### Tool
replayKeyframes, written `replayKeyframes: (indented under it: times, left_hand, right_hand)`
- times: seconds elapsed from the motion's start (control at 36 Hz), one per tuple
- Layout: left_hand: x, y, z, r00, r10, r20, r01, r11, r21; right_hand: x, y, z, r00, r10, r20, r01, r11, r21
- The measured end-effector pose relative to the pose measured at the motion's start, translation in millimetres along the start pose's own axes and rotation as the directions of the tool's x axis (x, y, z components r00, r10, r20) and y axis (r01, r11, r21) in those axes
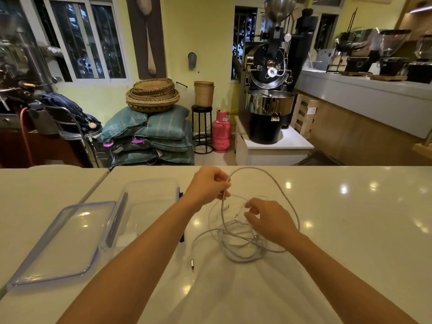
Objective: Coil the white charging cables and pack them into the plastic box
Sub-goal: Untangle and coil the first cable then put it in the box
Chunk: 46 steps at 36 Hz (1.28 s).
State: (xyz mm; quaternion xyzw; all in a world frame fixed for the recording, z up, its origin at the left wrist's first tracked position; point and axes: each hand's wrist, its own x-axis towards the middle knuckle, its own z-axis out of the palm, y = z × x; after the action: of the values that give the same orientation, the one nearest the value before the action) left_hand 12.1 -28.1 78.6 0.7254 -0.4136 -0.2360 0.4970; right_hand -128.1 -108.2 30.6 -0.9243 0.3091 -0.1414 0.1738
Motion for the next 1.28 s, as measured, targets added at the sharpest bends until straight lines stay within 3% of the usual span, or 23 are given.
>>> replayKeyframes:
  times: [0.11,0.19,0.42,0.53,0.72,0.86,0.97,1.06,1.14,1.19,1.28]
  left_hand:
    - [0,31,-7,0.995,0.094,0.039,-0.091,0.992,-0.089]
    - [2,51,-10,0.986,0.163,0.038,-0.156,0.979,-0.13]
    - [9,87,-12,0.959,0.281,-0.019,-0.281,0.946,-0.165]
    - [11,90,-7,0.953,0.3,-0.051,-0.304,0.94,-0.154]
    - [8,63,0,0.981,0.192,0.035,-0.186,0.973,-0.136]
    - [2,36,4,0.961,0.096,0.259,-0.081,0.994,-0.067]
    - [0,18,12,0.911,0.053,0.41,-0.1,0.991,0.094]
    - [3,10,18,0.911,0.069,0.406,-0.197,0.939,0.282]
    - [8,9,23,0.93,0.126,0.346,-0.299,0.807,0.509]
    - [11,8,23,0.932,0.177,0.317,-0.323,0.806,0.497]
    - [12,10,20,0.943,0.178,0.282,-0.281,0.88,0.382]
  right_hand:
    - [4,-8,-20,0.998,-0.002,0.061,-0.023,0.914,0.405]
    - [3,-13,-32,0.986,-0.073,0.148,-0.021,0.834,0.551]
    - [2,-17,-37,0.973,-0.178,0.146,0.086,0.87,0.486]
    - [8,-19,-46,0.975,-0.21,0.075,0.135,0.826,0.548]
    - [18,-25,-88,0.98,-0.177,-0.089,0.181,0.615,0.767]
    - [25,-29,-121,0.97,-0.18,-0.162,0.224,0.406,0.886]
    - [34,-36,-143,0.967,-0.179,-0.18,0.216,0.211,0.953]
    - [39,-41,-155,0.968,-0.184,-0.172,0.194,0.11,0.975]
    - [45,-44,-162,0.975,-0.164,-0.149,0.156,0.032,0.987]
    - [51,-46,-166,0.98,-0.141,-0.14,0.138,-0.027,0.99]
    - [62,-44,-174,0.988,-0.092,-0.125,0.117,-0.084,0.99]
